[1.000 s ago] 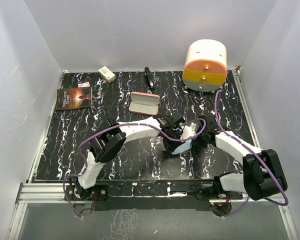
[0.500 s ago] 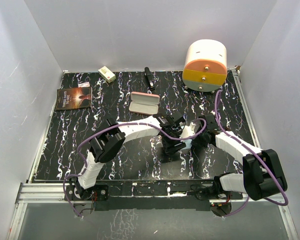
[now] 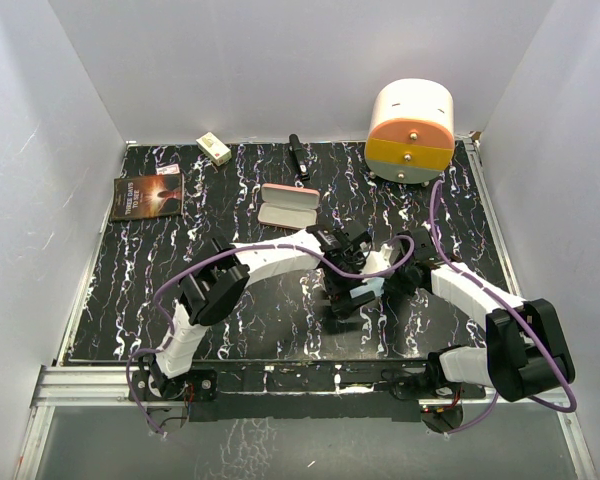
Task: Organize the sunglasses
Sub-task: Fold the glasses cleaning cloth at the center of the board.
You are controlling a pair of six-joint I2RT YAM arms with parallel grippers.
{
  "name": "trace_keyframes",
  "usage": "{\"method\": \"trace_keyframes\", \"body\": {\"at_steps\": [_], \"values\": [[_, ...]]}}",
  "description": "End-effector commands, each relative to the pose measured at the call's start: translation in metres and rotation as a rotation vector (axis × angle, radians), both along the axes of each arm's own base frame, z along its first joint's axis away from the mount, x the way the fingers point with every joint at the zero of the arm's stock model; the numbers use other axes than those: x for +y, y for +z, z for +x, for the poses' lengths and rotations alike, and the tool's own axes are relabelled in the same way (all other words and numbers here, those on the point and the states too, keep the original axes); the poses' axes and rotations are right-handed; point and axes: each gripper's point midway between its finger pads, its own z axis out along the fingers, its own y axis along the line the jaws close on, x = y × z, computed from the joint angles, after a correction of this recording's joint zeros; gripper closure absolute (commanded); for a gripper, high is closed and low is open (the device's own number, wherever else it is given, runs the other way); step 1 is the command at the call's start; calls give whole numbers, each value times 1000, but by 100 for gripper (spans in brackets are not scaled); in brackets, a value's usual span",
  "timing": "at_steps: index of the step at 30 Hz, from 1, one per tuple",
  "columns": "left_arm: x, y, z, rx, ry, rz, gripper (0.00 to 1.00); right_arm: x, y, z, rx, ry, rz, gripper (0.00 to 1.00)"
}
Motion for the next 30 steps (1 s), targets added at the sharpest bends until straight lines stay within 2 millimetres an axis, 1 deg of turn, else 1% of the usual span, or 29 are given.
{"method": "trace_keyframes", "body": {"at_steps": [1, 5, 8, 10, 13, 15, 18, 20, 30], "values": [[-11, 46, -3, 11, -20, -83, 9, 0, 12, 10, -61, 1, -6, 92], [-14, 68, -10, 42, -16, -121, 9, 1, 11, 10, -58, 3, -5, 92], [-15, 78, -13, 47, -12, -141, 9, -2, 9, 7, -49, 4, -23, 92], [-15, 79, -12, 44, -11, -145, 8, -5, 8, 5, -42, 5, -36, 92], [-15, 68, -11, 41, -15, -128, 8, -6, 10, 5, -44, 7, -41, 92], [-13, 56, -10, 46, -25, -102, 9, -6, 11, 5, -46, 7, -42, 92], [-10, 35, -4, 23, -32, -57, 9, -4, 12, 5, -48, 11, -35, 92], [-7, 26, -1, 11, -40, -36, 10, -4, 12, 6, -47, 14, -34, 92], [-1, 7, 5, -20, -51, 5, 11, -4, 10, 7, -44, 17, -35, 92]]}}
